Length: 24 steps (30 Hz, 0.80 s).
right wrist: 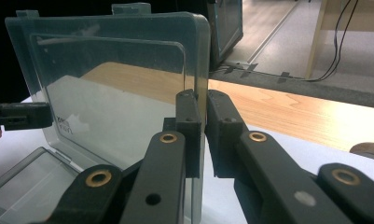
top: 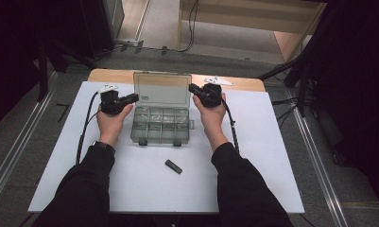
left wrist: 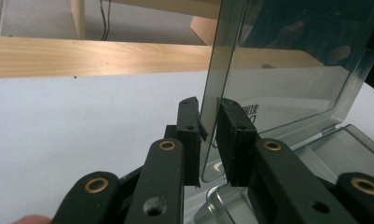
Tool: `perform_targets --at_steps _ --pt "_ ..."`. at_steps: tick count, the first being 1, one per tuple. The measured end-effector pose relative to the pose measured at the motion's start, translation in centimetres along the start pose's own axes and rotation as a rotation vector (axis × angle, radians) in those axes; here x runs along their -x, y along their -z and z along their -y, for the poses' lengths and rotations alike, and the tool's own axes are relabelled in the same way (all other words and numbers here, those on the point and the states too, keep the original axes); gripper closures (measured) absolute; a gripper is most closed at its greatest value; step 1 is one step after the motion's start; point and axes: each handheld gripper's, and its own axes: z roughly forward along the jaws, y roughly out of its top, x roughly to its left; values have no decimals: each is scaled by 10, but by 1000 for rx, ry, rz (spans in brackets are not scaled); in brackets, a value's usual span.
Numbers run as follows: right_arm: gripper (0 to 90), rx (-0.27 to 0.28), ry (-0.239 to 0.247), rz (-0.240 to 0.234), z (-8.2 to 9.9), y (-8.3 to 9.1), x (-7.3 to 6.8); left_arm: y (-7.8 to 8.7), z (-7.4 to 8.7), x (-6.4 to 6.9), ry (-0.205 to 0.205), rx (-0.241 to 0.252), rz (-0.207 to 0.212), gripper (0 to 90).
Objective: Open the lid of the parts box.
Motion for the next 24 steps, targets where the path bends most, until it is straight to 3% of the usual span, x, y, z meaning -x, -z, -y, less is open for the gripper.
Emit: perform_targets --at_steps 6,12,24 --pt "820 -4 -28 -7 0 -4 4 -2 1 1 -6 -7 -20 814" --pt "814 -12 -35 7 -1 -8 4 -4 2 5 -42 -11 -54 838" --pt "779 -59 -80 7 16 -15 4 -4 3 3 -27 -5 -50 841"
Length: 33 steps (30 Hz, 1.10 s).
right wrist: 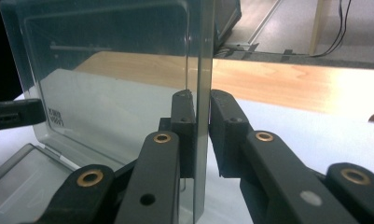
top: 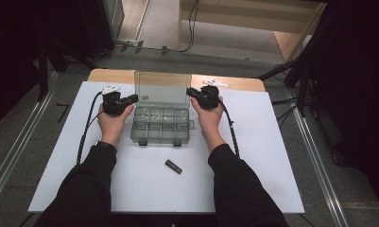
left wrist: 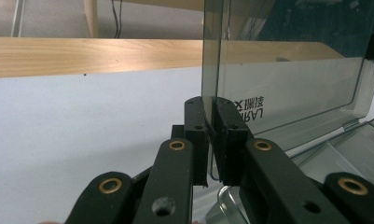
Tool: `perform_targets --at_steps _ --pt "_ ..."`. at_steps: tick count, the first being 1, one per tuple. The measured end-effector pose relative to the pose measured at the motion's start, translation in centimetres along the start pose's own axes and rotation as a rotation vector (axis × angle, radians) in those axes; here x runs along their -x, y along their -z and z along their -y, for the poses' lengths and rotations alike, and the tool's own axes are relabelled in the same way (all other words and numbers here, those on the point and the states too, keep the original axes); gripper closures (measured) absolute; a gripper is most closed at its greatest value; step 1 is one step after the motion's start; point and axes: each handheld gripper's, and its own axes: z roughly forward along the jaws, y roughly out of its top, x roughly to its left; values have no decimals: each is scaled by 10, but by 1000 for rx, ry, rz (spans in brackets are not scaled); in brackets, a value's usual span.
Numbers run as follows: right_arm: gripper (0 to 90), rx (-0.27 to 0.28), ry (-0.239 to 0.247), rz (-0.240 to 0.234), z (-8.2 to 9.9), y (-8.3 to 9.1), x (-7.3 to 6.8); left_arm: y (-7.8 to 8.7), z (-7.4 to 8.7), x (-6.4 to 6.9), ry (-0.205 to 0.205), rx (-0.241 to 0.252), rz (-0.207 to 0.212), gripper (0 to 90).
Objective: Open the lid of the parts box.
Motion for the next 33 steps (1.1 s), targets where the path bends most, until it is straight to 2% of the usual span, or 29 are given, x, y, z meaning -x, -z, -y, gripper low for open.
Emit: perform_targets --at_steps 3,7,9,14,22,29,33 --pt "773 -8 -11 3 6 0 1 0 0 0 8 2 0 840" --pt "776 -12 -51 -2 14 -1 2 -1 0 -1 19 2 4 840" --pt "785 -23 -45 -7 17 -2 1 -1 1 -2 31 4 8 839" --pt "797 -14 -78 -20 20 -3 4 -2 1 -2 48 7 12 838" --pt "796 -18 -82 -9 20 -5 4 -4 3 -6 94 12 31 832" --pt "794 -21 -120 -23 22 -7 6 -6 5 -10 148 15 55 830" --pt "785 -25 -95 -16 22 -8 7 -7 6 -12 167 13 62 827"
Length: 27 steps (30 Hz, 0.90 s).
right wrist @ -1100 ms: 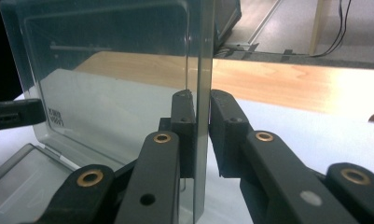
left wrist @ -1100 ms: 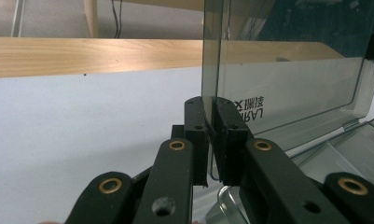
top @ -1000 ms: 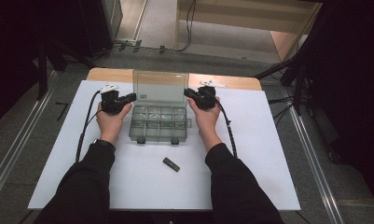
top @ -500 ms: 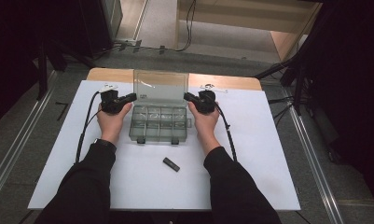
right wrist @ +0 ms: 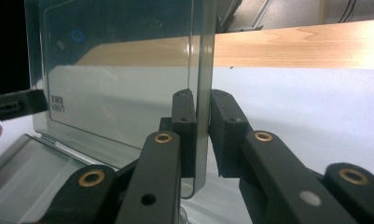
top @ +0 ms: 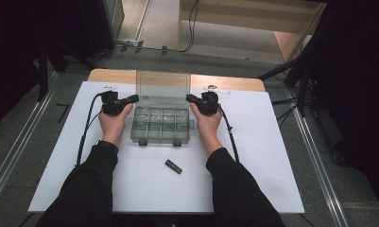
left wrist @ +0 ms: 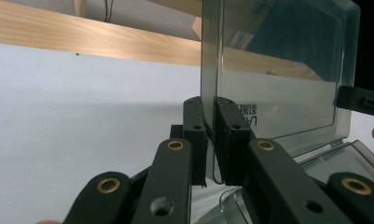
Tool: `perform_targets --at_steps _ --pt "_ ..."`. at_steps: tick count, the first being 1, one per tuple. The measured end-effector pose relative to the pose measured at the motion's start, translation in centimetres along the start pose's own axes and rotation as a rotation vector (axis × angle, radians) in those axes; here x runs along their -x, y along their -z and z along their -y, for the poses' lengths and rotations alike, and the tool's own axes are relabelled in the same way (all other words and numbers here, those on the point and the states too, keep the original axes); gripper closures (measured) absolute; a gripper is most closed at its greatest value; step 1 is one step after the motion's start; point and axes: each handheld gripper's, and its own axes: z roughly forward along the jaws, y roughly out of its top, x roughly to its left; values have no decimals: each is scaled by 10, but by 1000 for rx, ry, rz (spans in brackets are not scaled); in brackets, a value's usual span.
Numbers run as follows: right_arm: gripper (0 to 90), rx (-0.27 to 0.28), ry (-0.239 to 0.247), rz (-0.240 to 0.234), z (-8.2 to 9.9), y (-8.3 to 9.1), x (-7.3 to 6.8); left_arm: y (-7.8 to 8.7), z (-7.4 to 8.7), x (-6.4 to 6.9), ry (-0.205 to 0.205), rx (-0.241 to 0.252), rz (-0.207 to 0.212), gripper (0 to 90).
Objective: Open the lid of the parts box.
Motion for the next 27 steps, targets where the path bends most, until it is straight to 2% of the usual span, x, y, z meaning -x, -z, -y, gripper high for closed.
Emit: perform_targets --at_steps 4,9,13,18,27 --pt "786 -10 -5 -2 1 -1 2 -1 0 -2 20 -7 6 825" --pt "787 -16 -25 -15 2 -3 6 -2 1 -2 19 -9 -4 822" --pt "787 -31 -22 -8 2 -4 6 -3 1 -1 14 -16 -20 818" --pt "786 -35 -46 -12 3 -5 7 -4 1 -1 16 -21 -27 816" --pt "783 -44 -63 -15 4 -7 9 -5 2 -2 41 -35 -25 810"
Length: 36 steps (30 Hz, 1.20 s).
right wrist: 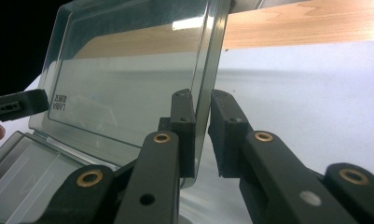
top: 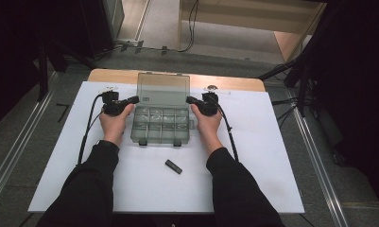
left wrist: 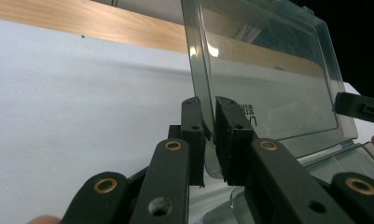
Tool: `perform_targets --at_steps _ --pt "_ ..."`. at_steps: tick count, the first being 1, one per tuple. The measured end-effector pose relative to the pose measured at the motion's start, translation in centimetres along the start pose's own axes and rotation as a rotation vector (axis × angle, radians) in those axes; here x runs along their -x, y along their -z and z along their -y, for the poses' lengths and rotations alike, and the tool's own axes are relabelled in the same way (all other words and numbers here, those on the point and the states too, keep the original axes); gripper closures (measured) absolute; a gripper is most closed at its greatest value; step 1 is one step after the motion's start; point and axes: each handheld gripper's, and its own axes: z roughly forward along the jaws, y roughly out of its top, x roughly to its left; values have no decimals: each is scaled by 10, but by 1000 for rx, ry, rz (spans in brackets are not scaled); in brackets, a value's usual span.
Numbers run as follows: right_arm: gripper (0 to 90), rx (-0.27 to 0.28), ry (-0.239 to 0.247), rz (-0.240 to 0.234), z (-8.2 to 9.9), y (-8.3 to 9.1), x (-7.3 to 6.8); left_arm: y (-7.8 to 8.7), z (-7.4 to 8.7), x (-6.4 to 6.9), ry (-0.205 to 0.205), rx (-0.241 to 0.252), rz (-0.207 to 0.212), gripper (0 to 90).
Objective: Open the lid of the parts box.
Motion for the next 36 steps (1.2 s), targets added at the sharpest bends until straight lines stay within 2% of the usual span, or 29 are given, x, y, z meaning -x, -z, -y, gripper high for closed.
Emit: perform_targets --at_steps 26,33,36 --pt "775 -40 -33 -3 1 -2 3 -2 1 -1 19 -39 -5 787" --pt "774 -59 -45 -9 1 -1 3 -2 1 0 -3 -53 -10 770" --pt "767 -59 -30 -9 0 0 4 -1 0 2 -15 -47 2 724"
